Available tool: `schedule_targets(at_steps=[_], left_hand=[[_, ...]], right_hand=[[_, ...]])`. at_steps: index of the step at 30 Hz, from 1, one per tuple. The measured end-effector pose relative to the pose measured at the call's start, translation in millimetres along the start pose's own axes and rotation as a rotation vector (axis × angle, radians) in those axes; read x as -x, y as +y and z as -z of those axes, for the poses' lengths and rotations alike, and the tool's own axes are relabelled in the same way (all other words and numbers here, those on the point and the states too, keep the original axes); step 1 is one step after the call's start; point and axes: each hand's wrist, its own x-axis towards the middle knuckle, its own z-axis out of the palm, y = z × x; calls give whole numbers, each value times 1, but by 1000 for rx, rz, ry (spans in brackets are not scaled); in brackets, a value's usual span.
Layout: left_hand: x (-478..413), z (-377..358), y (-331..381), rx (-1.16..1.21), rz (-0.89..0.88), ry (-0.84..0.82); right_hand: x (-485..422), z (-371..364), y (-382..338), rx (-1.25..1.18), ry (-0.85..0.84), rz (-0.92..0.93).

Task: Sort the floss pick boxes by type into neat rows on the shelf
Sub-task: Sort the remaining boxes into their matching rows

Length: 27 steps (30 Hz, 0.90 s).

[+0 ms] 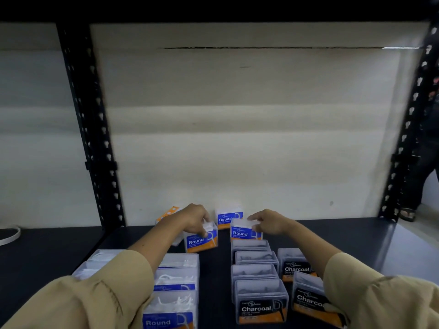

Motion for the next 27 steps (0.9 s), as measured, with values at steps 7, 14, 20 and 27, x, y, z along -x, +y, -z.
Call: schedule_targets(at_steps=[7,14,20,27], left_hand=[[1,-5,-8,55,24,62],[7,-6,-6,110,5,74],[14,-6,-3,223,-22,41],[24,-5,2,246,-16,-77]], right_hand=[[0,-7,-17,-82,-134,28],[-5,-21,-44,-144,-147,62],[-11,-31,-56,-149,-117,76],[-11,-33,-56,-147,-83,68]])
